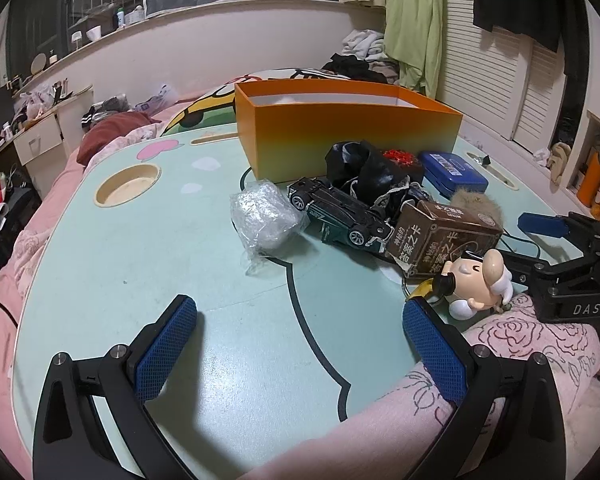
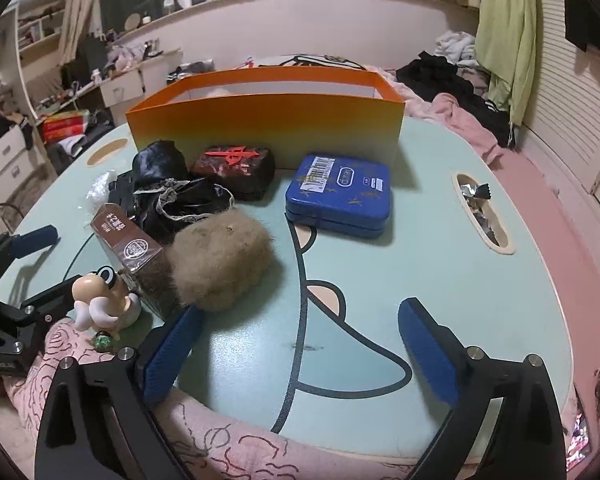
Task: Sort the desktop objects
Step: 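Reach into the orange box toward the white pompom with the left gripper, then grasp the white fluffy pompom and set it on the table, left gripper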
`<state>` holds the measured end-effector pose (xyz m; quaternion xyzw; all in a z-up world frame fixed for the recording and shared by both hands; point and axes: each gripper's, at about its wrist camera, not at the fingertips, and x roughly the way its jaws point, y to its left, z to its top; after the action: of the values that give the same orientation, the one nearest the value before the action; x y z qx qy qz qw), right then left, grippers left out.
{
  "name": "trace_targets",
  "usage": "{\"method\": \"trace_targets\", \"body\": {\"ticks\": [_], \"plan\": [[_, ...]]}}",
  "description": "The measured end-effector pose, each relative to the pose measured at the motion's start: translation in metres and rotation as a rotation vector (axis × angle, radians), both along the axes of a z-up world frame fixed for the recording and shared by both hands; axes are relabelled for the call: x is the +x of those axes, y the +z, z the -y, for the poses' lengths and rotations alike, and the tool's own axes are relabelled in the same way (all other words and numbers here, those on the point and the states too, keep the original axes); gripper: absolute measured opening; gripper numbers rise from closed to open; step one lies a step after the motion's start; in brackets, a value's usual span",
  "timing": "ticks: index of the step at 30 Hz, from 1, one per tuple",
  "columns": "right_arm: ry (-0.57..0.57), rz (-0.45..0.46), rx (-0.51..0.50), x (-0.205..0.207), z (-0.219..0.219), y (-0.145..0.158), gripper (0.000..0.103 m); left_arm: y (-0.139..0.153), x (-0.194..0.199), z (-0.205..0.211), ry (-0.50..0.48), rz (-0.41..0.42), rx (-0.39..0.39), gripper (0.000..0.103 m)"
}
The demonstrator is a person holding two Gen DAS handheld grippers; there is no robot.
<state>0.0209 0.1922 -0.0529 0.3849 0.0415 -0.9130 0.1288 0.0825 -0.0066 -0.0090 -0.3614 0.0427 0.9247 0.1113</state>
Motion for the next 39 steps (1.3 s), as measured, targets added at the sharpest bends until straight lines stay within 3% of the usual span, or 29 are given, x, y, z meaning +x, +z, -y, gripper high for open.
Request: {"method": "trace_targets", "body": {"ticks": [15, 16, 18, 20, 23, 25, 28, 32, 36, 38, 39], "plan": [[-0.001, 0.001, -0.002, -0.003, 0.002, -0.001, 0.101, 0.004, -0.003, 0.002, -0.031, 0.031, 0.005, 0.101], [-0.002, 0.002, -0.002, -0.002, 0.002, 0.001, 0.101, 0.007, -0.002, 0.005, -0.029, 0.034, 0.017, 0.098], [-0.001, 0.001, -0.003, -0.005, 0.003, -0.003, 0.101, 0.020, -0.002, 0.013, 0.018, -0.013, 0.032, 0.076], [-0.001, 0.002, 0.000, -0.005, 0.002, -0.004, 0.102, 0.042, -0.006, 0.021, 0.048, -0.079, 0.081, 0.075], [-0.001, 0.001, 0.000, 0.001, 0.002, 0.002, 0.102, 0.079, -0.028, 0.016, 0.017, -0.120, 0.110, 0.056], [-0.001, 0.001, -0.001, 0.001, 0.003, 0.003, 0.102, 0.101, -0.055, 0.010, 0.016, -0.119, 0.109, 0.051], [-0.001, 0.000, -0.001, 0.001, 0.002, 0.002, 0.102, 0.120, -0.119, -0.006, -0.015, 0.011, 0.143, 0.051], [0.000, 0.000, -0.002, -0.002, 0.003, -0.001, 0.102, 0.106, -0.190, -0.026, 0.035, 0.254, 0.151, 0.052], [0.000, -0.004, -0.003, 0.002, -0.003, 0.008, 0.102, 0.066, -0.240, -0.044, 0.132, 0.403, 0.071, 0.052], [0.001, -0.009, -0.006, 0.014, -0.004, 0.017, 0.102, 0.052, -0.251, -0.053, 0.158, 0.429, 0.016, 0.052], [0.002, -0.009, -0.005, 0.013, -0.003, 0.015, 0.102, 0.048, -0.255, -0.058, 0.166, 0.414, -0.054, 0.050]]}}
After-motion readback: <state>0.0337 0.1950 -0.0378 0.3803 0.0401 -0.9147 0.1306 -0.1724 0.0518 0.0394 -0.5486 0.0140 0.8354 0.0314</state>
